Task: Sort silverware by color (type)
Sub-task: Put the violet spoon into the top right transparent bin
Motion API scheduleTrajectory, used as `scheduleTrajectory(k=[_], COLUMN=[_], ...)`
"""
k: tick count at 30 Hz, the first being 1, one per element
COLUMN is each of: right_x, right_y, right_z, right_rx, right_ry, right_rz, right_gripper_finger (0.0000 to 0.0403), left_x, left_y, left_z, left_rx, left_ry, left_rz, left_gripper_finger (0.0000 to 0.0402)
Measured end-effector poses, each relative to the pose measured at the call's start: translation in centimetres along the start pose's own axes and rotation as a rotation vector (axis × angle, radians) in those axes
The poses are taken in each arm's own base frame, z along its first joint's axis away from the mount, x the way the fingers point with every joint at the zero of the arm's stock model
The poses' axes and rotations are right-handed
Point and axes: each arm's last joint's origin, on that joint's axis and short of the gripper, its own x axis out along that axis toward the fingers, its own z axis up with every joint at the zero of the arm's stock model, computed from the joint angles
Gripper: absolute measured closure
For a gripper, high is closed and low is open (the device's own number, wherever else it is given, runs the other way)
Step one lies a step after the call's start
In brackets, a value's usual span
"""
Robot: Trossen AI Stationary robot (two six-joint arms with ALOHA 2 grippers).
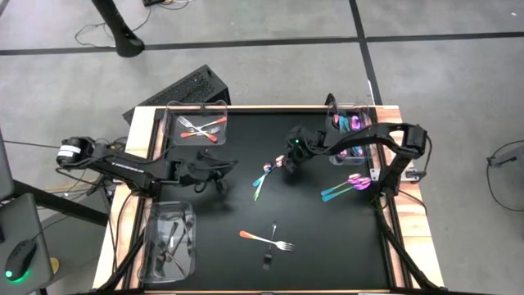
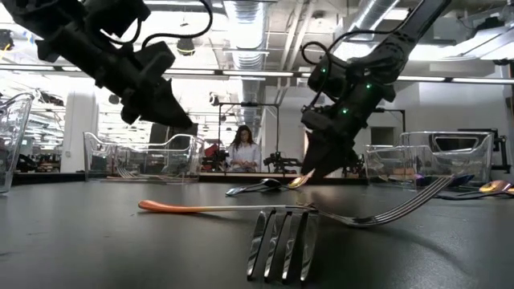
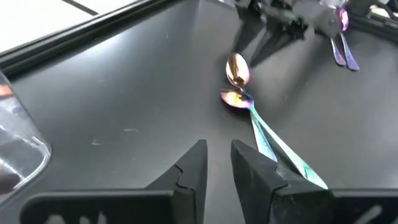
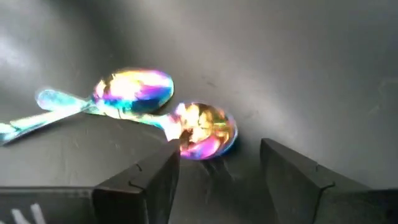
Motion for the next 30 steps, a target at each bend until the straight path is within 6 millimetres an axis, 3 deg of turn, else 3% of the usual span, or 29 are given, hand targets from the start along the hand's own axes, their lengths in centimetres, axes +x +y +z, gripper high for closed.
scheduleTrajectory(k=[8, 12, 16, 18, 21, 30], right_x=[1.2, 1.1, 1.0, 1.0, 1.0, 1.1], right_y=[1.1, 1.8, 2.4, 2.4, 2.3, 0.7], right_z=[-0.6, -0.6, -0.7, -0.7, -0.6, 0.5], right_rx=[-0.057, -0.105, -0.157, -0.159, -0.107, 0.041], right_ry=[-0.002, -0.013, -0.024, -0.023, -0.028, -0.093], right_rz=[0.018, 0.047, 0.061, 0.060, 0.060, 0.044], right_gripper_finger=[0.0221, 0.0285, 0.0371, 0.0391, 0.0373, 0.0249], left_x=[0.0, 0.0, 0.0, 0.0, 0.0, -0.4], left_y=[-0.1, 0.0, 0.0, 0.1, 0.1, -0.5], left_z=[0.1, 0.0, -0.1, -0.2, -0.2, -0.3], left_rx=[0.003, -0.014, -0.042, -0.062, -0.090, -0.087], left_ry=[-0.012, 0.001, 0.011, 0.018, 0.020, -0.024], left_rz=[-0.006, -0.001, 0.003, 0.006, 0.007, 0.034], left_gripper_finger=[0.0261, 0.0232, 0.0226, 0.0226, 0.0225, 0.0225])
